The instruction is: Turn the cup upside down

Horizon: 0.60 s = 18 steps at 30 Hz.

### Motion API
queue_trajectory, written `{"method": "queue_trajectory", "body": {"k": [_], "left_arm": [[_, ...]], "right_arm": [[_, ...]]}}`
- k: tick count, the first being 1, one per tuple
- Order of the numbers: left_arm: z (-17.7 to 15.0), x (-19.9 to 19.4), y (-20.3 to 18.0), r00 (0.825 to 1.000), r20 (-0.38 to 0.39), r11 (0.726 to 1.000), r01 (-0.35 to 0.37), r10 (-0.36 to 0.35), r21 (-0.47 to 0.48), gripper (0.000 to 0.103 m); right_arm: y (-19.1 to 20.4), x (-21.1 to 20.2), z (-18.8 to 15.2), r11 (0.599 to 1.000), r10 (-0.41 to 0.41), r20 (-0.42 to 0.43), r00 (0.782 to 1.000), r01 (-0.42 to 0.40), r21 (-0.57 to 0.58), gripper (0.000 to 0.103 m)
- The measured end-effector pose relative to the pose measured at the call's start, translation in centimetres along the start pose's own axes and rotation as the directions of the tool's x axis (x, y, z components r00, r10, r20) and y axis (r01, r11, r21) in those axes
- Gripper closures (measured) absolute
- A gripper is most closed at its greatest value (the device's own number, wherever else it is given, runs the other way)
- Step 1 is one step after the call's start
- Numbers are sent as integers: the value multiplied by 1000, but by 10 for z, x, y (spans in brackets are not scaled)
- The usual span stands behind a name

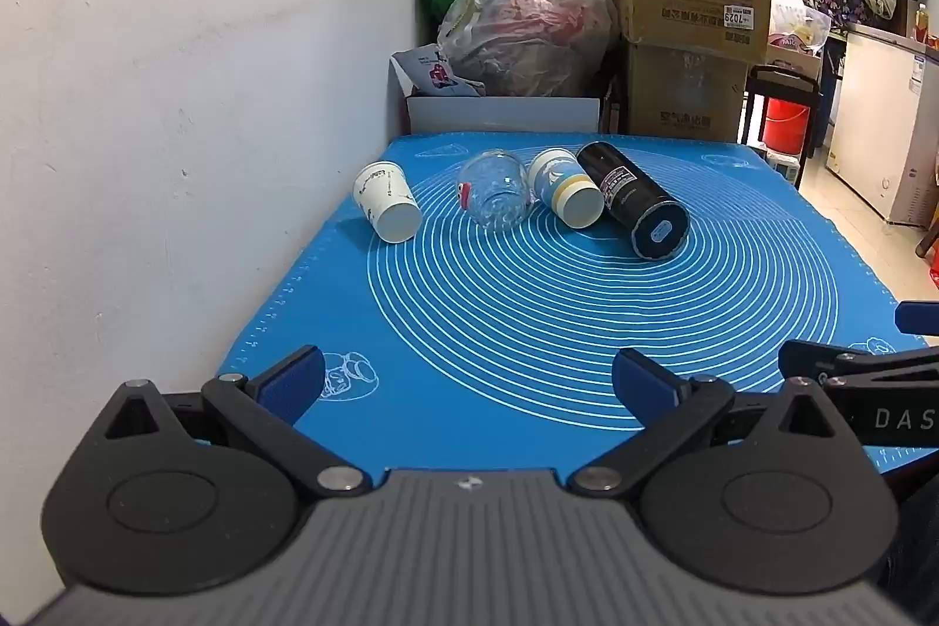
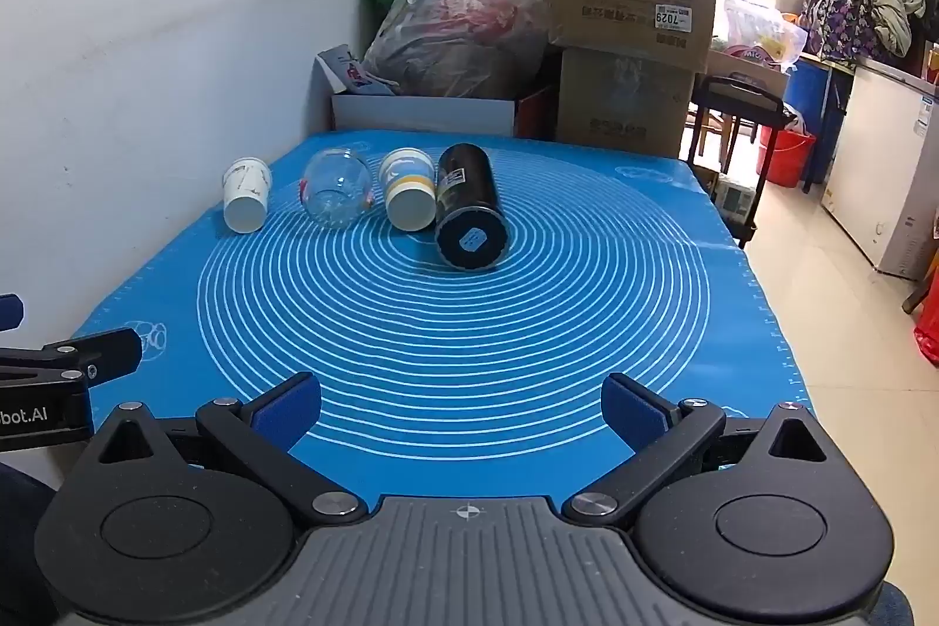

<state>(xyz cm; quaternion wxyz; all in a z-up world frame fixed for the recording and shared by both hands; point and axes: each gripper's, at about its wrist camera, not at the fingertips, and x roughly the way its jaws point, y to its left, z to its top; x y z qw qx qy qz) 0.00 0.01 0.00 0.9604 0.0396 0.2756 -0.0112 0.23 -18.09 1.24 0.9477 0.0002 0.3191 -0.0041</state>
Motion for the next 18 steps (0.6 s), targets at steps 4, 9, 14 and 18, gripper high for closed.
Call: {"method": "queue_trajectory", "body": {"k": [4, 9, 14, 18], "left_arm": [[0, 0, 0, 1000, -1, 1000, -4, 4, 5, 0], [0, 0, 0, 1000, -6, 1000, 5, -5, 1, 0], [-1, -1, 0, 1000, -4, 1000, 3, -3, 4, 0], [0, 3, 1, 1000, -7, 1000, 1, -1, 6, 0]], "right_arm": [[2, 1, 3, 1000, 6, 4, 1000, -6, 2, 0], [-3, -1, -2, 1000, 11, 9, 1000, -12, 8, 0], [-3, 0, 0, 1000, -2, -1, 1000, 2, -4, 0], [-4, 0, -1, 1000, -1, -5, 1000, 1, -1, 0]]}}
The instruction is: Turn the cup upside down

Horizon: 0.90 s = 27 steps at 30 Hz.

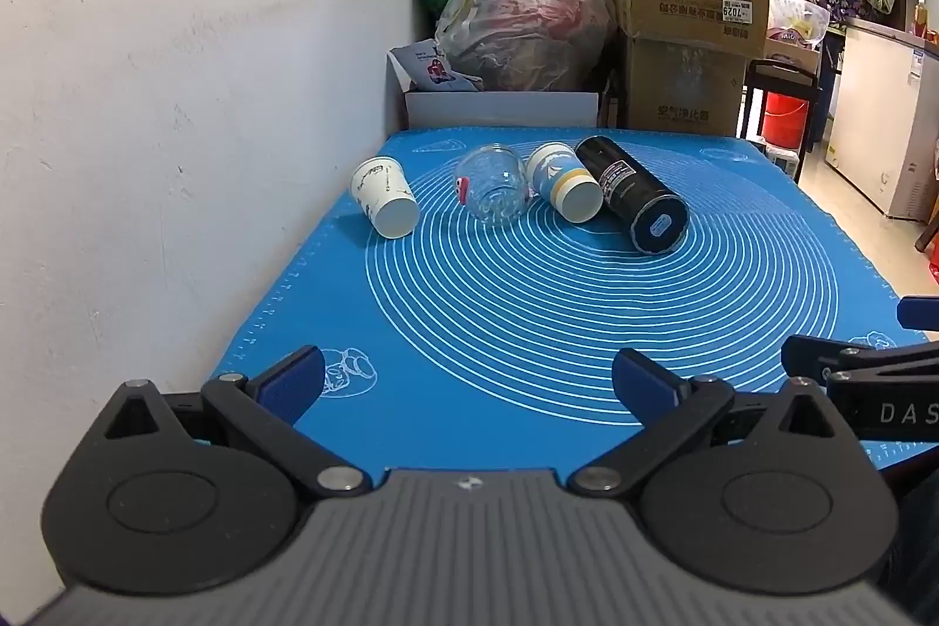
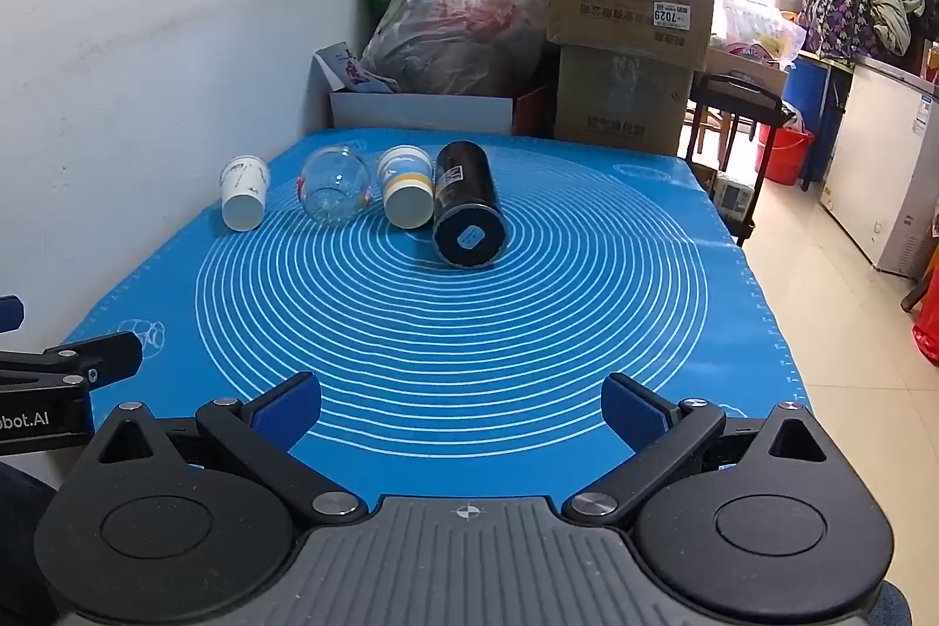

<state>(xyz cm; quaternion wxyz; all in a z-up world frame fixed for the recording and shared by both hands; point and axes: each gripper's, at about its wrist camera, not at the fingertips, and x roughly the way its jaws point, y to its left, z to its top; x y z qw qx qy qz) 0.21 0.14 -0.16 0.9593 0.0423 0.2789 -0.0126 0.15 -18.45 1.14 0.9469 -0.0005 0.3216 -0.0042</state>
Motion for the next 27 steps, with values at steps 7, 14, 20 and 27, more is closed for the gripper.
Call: {"method": "queue_trajectory", "body": {"k": [7, 14, 20, 27], "left_arm": [[-4, 3, -2, 1000, -5, 1000, -6, 6, -2, 0], [-1, 2, -1, 1000, -8, 1000, -8, 8, 1, 0], [-1, 2, -1, 1000, -8, 1000, -10, 10, 1, 0], [-1, 2, 0, 1000, -9, 1000, -9, 9, 2, 0]], "right_arm": [[-1, 1, -1, 1000, 2, -4, 1000, -3, -1, 0], [0, 3, -1, 1000, 1, -13, 1000, -1, -4, 0], [-1, 3, -1, 1000, 1, -14, 1000, -2, -4, 0], [-1, 3, -1, 1000, 2, -14, 1000, -2, -4, 0]]}}
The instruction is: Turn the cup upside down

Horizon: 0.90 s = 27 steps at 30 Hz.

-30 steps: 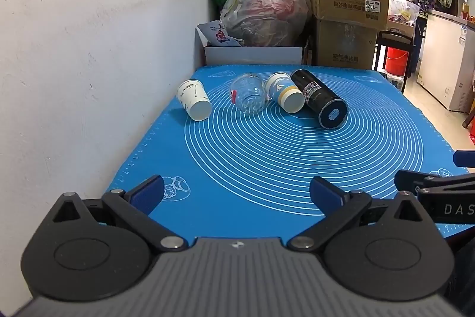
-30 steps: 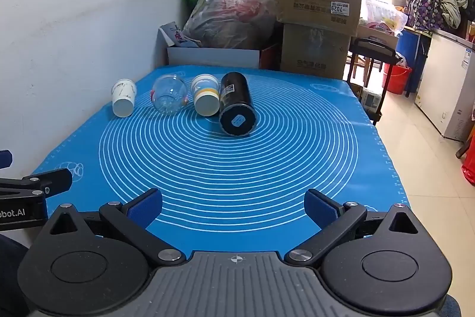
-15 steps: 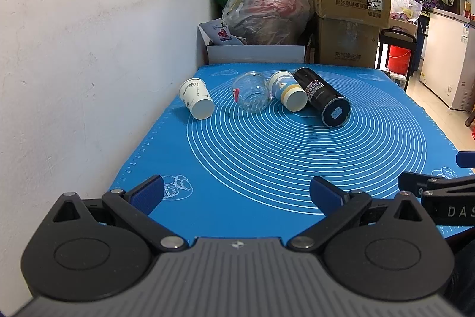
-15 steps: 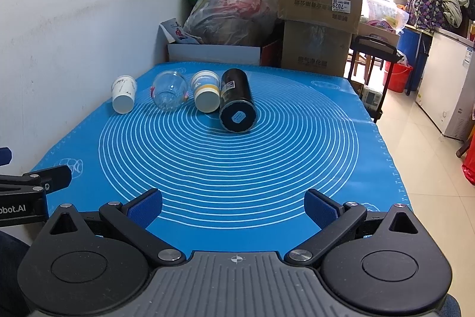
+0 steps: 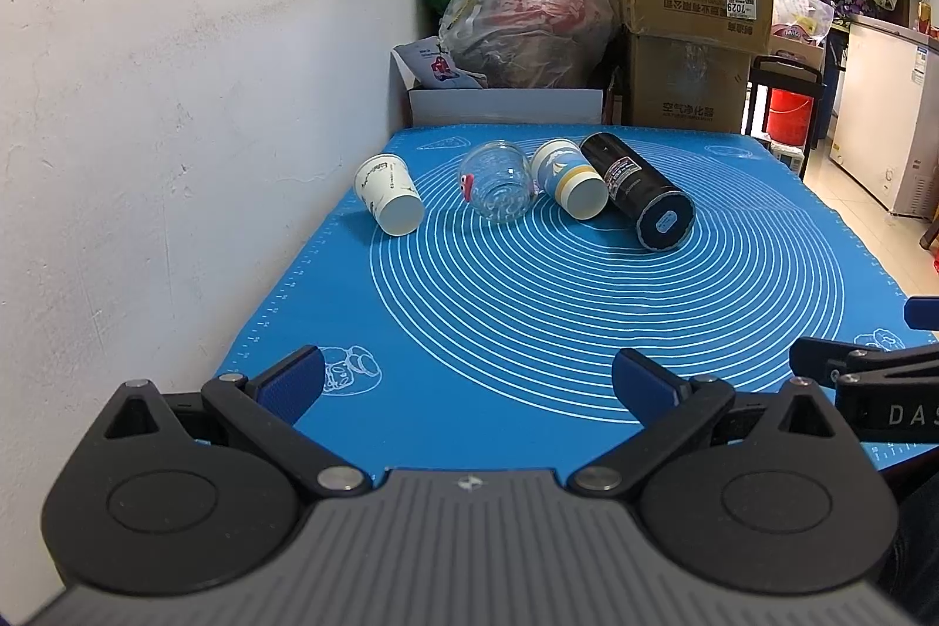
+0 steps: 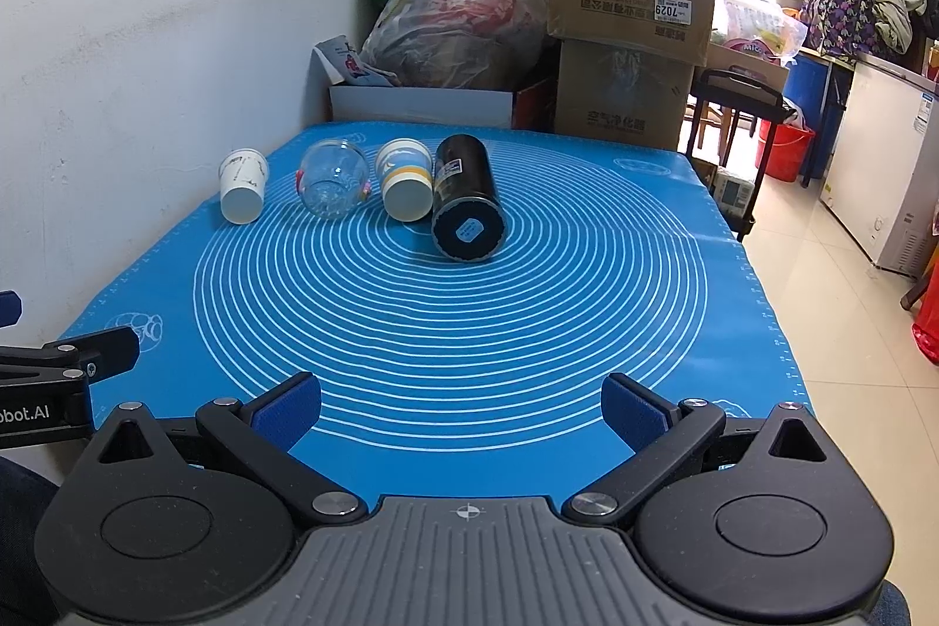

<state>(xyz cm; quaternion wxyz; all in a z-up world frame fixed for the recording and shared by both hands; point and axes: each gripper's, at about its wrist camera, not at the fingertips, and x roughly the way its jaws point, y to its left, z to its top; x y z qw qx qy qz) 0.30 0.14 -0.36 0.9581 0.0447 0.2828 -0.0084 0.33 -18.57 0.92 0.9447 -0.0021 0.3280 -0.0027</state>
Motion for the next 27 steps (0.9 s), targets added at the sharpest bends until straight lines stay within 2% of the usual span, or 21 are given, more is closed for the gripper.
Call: {"method": "queue_trajectory", "body": {"k": [27], "left_arm": [[-2, 3, 5, 1000, -8, 1000, -5, 5, -1, 0]], "right_arm": [[-2, 1, 0, 1000, 3, -1, 1000, -3, 3, 0]]}}
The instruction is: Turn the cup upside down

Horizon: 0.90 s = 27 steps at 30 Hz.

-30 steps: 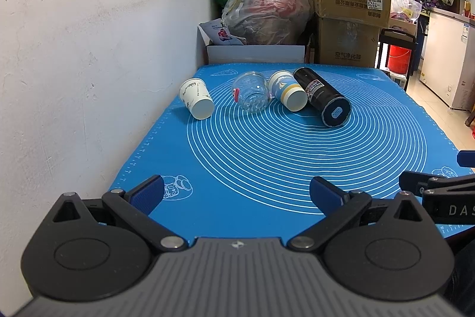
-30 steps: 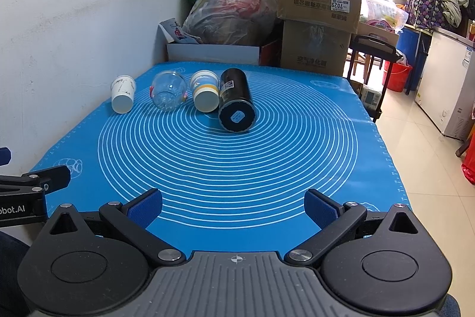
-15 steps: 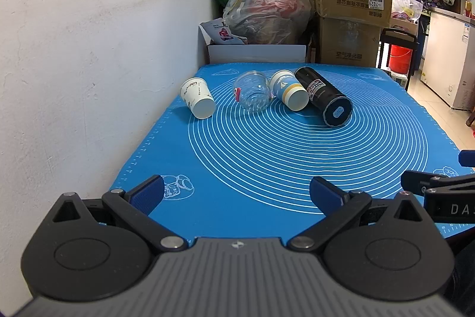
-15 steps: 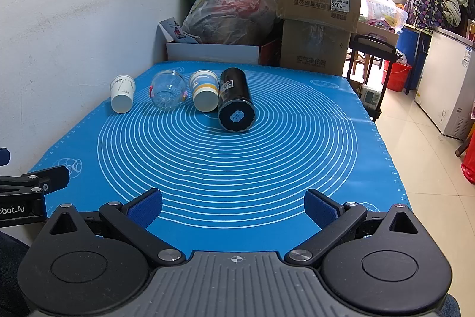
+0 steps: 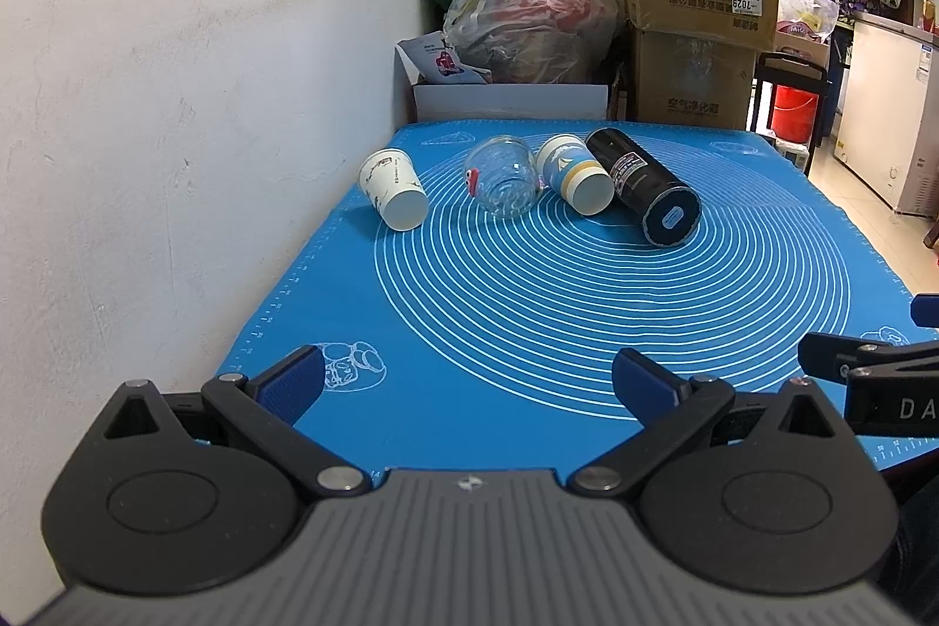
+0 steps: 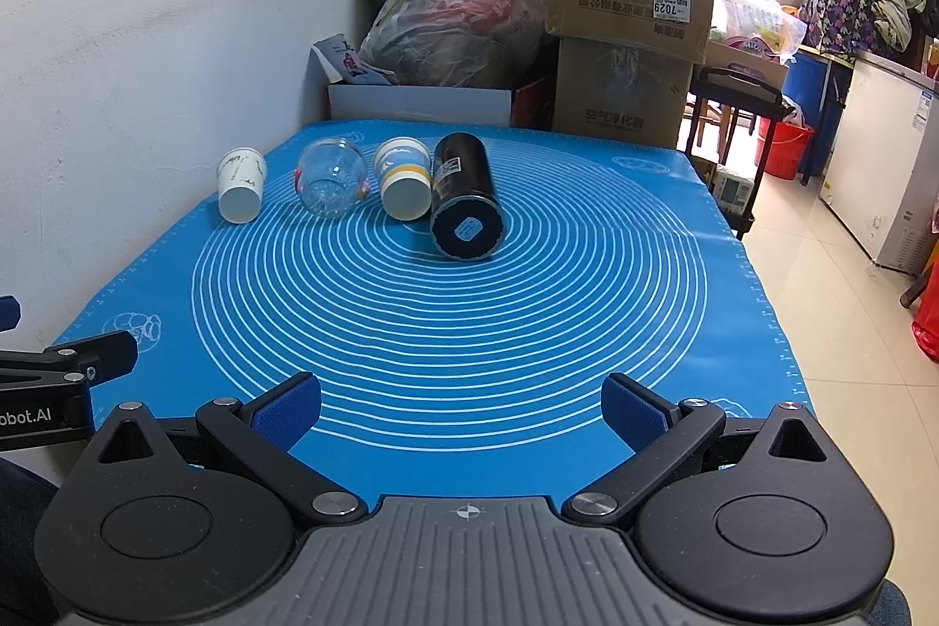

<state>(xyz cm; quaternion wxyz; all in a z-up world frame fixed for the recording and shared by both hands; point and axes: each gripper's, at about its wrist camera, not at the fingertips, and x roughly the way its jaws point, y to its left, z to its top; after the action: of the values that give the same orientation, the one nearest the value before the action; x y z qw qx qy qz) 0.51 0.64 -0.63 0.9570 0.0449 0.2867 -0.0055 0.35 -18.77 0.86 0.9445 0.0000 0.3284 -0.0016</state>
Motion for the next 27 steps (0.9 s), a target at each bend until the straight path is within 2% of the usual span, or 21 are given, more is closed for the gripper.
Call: {"method": "queue_trajectory", "body": {"k": [27], "left_arm": [[6, 15, 6, 1000, -9, 1000, -15, 15, -7, 0]], "right_arm": [[1, 9, 13, 1000, -17, 14, 1000, 17, -3, 0]]}}
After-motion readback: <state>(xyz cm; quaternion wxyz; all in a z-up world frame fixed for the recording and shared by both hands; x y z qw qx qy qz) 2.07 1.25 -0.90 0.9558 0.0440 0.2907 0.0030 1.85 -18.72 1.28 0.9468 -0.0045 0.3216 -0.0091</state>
